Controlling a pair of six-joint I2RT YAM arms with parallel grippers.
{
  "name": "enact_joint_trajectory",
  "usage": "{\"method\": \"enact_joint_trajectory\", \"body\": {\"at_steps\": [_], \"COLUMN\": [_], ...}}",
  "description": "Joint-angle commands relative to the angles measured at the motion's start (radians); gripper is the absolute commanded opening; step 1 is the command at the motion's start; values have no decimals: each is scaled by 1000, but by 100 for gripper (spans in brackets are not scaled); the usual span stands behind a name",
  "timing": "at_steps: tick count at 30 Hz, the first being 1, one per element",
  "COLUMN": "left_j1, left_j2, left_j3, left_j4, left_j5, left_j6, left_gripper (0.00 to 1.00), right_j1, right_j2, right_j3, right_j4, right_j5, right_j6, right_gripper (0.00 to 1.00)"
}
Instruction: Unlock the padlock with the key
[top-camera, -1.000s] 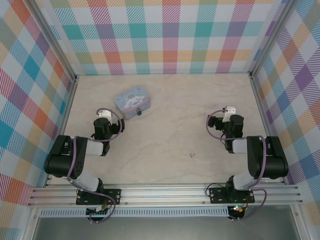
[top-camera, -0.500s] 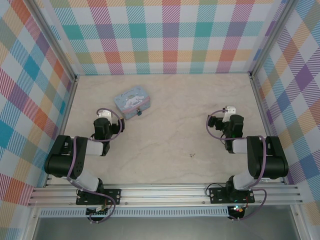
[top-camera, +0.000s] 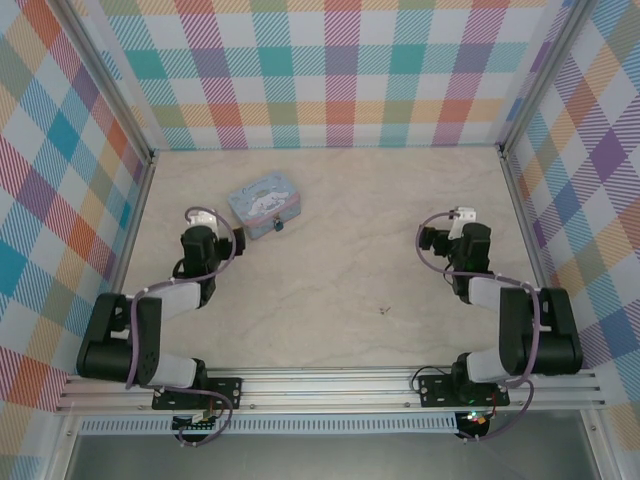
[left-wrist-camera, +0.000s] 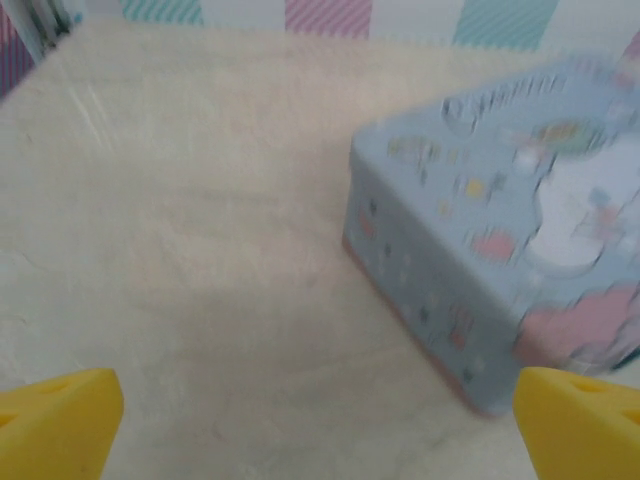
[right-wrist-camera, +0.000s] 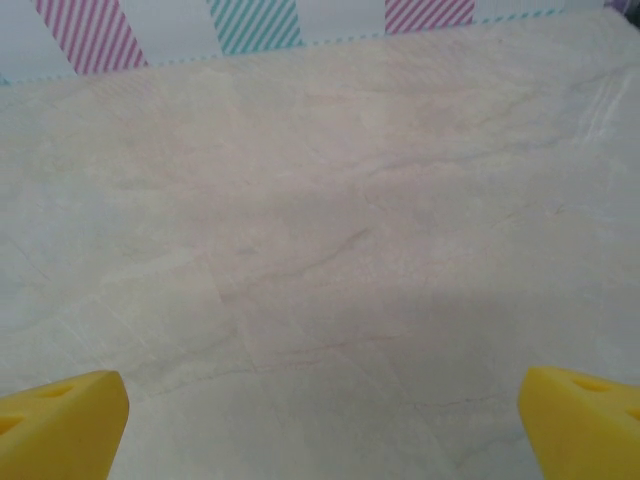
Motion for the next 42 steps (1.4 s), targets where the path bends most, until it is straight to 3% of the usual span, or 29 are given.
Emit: {"method": "enact_joint_trajectory", "body": {"at_steps": [1,7,15,22,33,42], "left_j1": [9,-17,-137,-232,-243,-251], "left_j2": [-79,-135,13,233,508,605], "left_j3": [100,220,476,703,975,1040], "left_j4": [-256,-466,-671,-774,-905,-950], "left_j5": [32,174,266,244,294,316], "left_j6": [-87,-152,-125,-62,-4,29], "left_gripper": [100,100,100,100,100,100], "right_j1": [-5,-1,73,124,206,219], "right_j2": [-100,-232,-299,-325,-311,-288], "right_j3": [70,144,148,142,135,140], "right_j4": [-231,-557,-804,-895,-951,-944], "right_j5": [-62,-242,-265,-204,-141,-131], "right_j6": [60,245,298,327,355,356], "right_gripper": [100,100,100,100,100,100]}}
